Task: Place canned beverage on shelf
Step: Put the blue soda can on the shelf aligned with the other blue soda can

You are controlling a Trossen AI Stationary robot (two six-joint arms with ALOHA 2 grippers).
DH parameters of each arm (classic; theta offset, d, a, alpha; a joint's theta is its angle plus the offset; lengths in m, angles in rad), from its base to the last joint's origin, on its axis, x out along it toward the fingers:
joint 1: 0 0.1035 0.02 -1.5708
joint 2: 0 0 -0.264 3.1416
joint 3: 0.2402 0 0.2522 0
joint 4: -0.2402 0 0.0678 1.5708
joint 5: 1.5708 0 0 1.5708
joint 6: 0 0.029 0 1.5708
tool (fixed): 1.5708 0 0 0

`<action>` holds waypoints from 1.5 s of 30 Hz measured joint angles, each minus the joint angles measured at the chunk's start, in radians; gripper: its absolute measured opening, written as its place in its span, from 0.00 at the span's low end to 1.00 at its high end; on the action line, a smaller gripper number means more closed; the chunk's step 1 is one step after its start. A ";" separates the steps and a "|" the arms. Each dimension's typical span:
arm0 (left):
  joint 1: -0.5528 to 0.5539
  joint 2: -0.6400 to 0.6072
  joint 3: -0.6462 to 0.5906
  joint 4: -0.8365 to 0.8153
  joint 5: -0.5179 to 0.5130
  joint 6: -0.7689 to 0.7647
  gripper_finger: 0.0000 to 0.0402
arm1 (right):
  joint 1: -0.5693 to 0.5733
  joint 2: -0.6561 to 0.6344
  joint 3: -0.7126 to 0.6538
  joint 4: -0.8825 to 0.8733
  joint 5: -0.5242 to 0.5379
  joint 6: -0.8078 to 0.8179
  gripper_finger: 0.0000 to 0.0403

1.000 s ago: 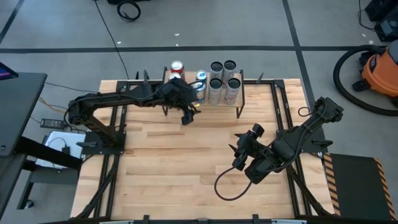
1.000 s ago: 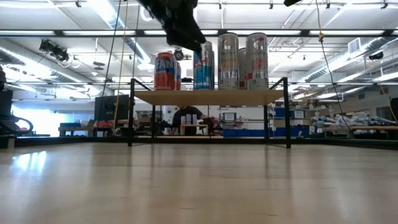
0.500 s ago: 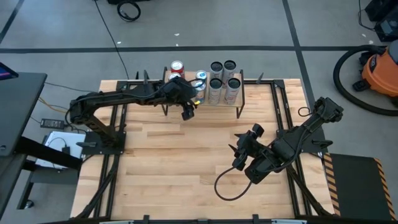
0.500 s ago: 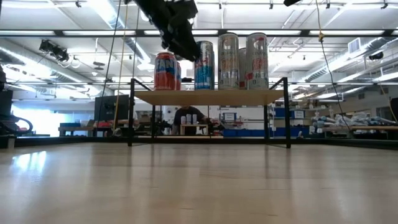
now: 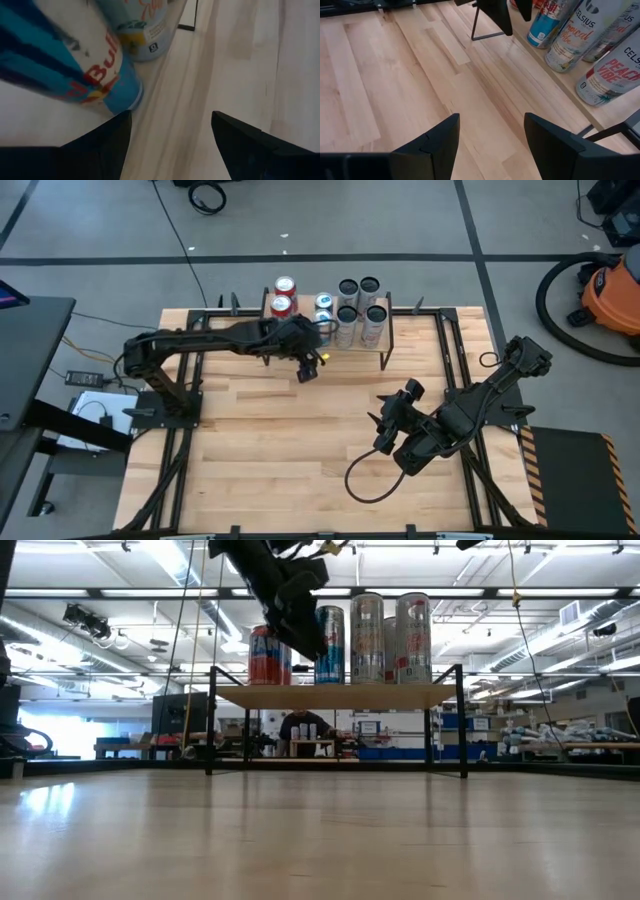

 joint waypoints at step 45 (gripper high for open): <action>-0.129 -0.584 -0.133 -0.106 -0.024 -0.082 0.69 | 0.106 -0.404 -0.223 0.351 0.140 -0.318 0.57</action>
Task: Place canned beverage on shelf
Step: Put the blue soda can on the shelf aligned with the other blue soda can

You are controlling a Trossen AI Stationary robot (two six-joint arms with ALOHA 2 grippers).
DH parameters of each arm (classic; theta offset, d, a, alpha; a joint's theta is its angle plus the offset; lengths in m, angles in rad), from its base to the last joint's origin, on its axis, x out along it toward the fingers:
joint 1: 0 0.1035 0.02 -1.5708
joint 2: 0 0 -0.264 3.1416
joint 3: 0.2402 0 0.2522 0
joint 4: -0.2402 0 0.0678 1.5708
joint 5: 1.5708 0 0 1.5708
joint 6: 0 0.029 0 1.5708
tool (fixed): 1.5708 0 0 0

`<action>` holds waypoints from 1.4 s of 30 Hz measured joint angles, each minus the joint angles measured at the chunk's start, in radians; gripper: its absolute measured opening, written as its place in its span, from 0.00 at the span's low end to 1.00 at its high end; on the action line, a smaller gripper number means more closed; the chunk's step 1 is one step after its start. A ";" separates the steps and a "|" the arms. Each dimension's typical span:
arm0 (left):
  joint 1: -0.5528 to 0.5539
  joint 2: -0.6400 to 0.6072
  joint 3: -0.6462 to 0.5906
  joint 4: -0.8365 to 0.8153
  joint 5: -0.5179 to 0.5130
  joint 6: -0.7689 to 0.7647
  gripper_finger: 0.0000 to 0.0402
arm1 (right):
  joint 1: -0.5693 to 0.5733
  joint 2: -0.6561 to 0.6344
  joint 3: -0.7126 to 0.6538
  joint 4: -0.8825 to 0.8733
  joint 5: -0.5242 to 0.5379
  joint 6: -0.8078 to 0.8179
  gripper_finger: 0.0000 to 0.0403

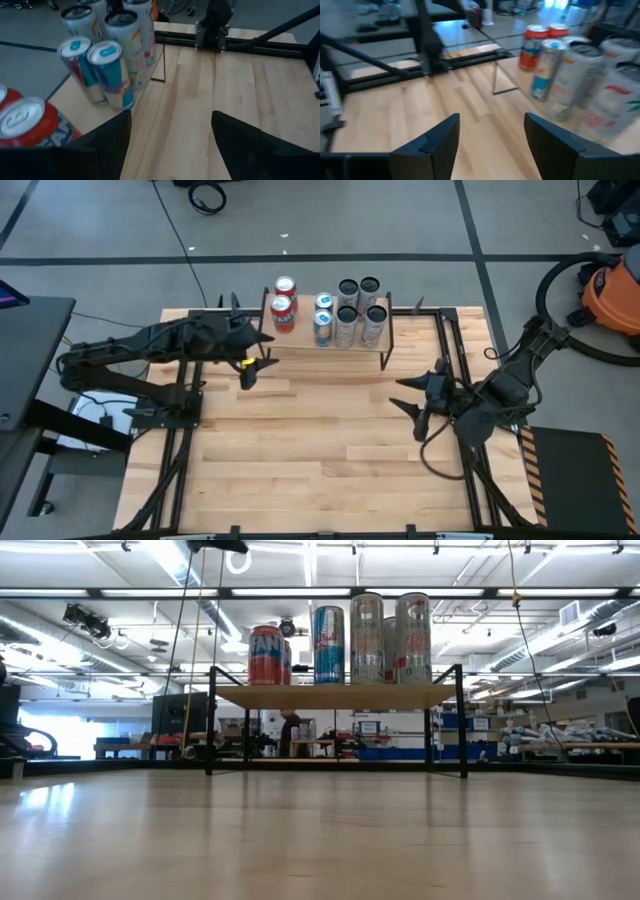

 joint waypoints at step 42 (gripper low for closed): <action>-0.257 -0.550 -0.814 0.532 0.000 -0.080 0.69 | -0.006 -0.258 -0.828 1.522 -0.628 -0.827 0.57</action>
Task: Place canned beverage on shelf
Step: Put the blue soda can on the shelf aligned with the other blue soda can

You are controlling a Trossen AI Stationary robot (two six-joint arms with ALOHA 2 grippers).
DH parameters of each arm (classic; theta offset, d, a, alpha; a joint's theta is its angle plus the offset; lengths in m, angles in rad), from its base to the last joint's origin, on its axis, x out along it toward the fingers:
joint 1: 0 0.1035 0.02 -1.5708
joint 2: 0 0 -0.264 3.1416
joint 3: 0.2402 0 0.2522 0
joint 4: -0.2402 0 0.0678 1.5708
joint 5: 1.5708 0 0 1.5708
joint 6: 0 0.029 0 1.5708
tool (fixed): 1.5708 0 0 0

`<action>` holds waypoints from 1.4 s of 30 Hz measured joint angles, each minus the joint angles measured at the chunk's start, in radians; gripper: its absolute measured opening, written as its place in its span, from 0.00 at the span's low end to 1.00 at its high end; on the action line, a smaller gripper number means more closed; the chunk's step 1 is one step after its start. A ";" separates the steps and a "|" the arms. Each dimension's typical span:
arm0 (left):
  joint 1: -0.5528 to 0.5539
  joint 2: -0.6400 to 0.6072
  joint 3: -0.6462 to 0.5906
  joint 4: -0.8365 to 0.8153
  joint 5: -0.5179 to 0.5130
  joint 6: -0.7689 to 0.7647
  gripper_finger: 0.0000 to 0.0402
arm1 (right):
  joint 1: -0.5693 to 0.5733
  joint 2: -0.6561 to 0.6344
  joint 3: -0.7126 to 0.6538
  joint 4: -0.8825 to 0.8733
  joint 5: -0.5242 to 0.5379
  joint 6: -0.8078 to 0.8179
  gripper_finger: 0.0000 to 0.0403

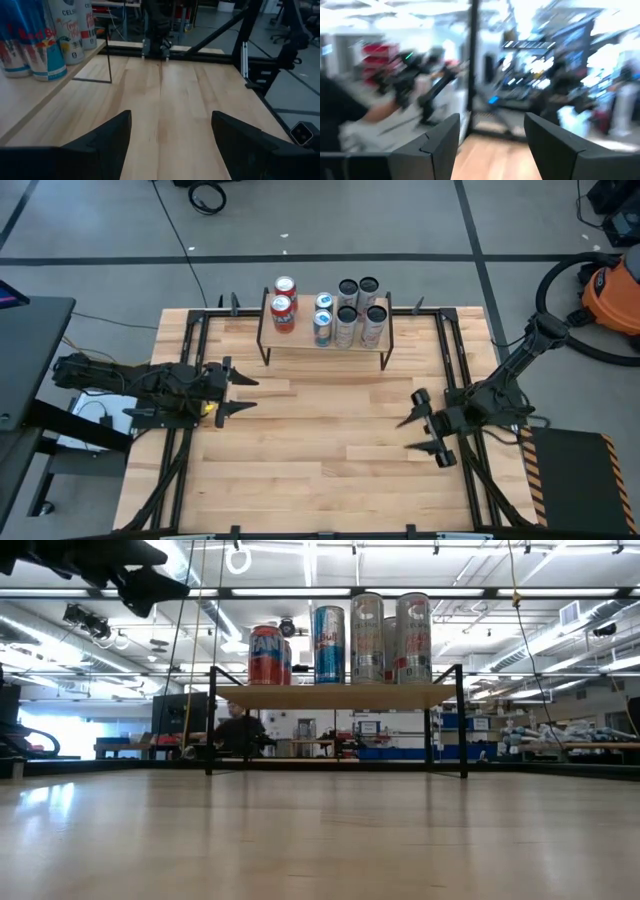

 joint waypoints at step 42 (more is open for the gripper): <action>0.101 0.000 0.000 -0.013 -0.197 0.005 0.69 | -0.620 0.244 0.031 -0.005 0.364 0.079 0.36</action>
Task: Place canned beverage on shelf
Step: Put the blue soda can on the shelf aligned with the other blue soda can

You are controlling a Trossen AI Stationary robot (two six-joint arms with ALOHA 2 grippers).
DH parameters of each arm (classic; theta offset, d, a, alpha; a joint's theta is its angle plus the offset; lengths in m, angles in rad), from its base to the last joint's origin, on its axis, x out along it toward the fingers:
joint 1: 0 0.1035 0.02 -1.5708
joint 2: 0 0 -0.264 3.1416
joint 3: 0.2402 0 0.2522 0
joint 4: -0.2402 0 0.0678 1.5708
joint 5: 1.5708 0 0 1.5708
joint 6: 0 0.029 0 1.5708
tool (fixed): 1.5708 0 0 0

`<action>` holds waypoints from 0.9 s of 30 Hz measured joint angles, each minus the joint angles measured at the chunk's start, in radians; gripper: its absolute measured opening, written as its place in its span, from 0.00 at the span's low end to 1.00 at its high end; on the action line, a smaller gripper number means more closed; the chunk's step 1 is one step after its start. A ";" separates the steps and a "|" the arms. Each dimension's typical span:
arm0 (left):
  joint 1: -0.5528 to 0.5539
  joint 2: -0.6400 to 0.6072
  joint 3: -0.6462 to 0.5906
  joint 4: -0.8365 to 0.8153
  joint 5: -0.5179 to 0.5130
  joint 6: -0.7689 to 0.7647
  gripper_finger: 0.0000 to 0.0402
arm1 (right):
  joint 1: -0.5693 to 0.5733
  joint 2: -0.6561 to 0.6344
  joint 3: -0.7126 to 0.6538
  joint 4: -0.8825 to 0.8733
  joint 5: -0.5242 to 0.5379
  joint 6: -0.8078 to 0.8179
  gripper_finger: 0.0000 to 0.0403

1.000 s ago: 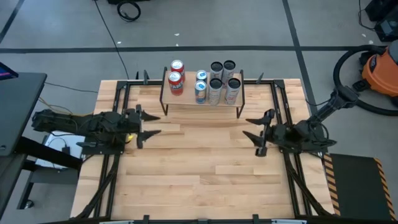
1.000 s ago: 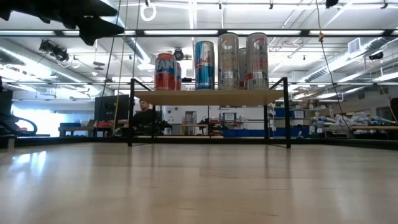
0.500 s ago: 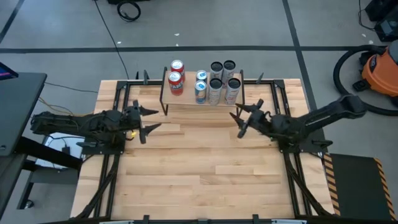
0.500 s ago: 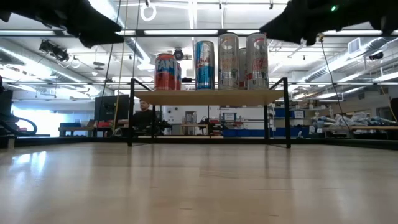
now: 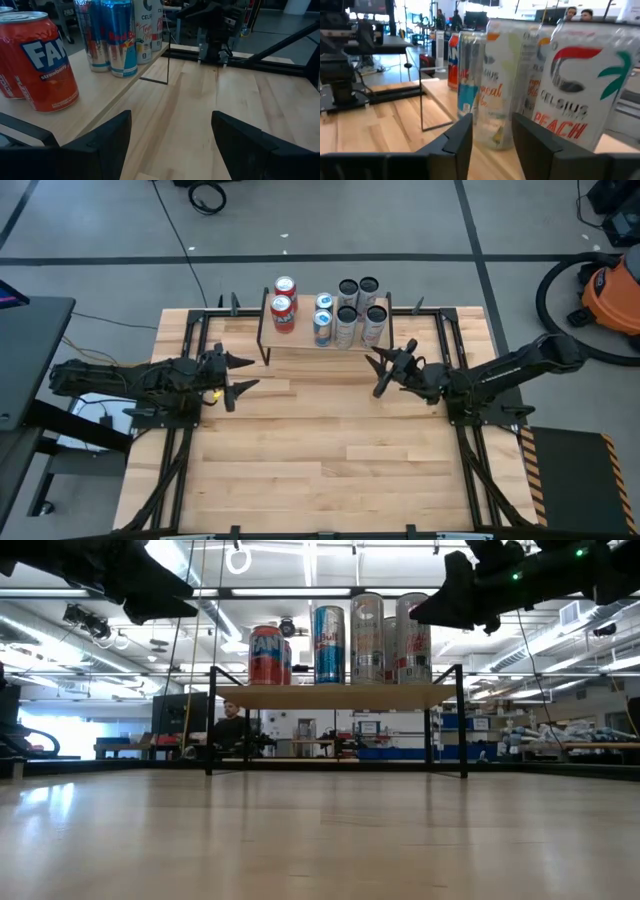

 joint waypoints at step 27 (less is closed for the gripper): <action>0.000 0.000 0.000 0.008 -0.001 0.110 0.69 | -0.270 0.000 0.000 -0.002 -0.153 0.066 0.16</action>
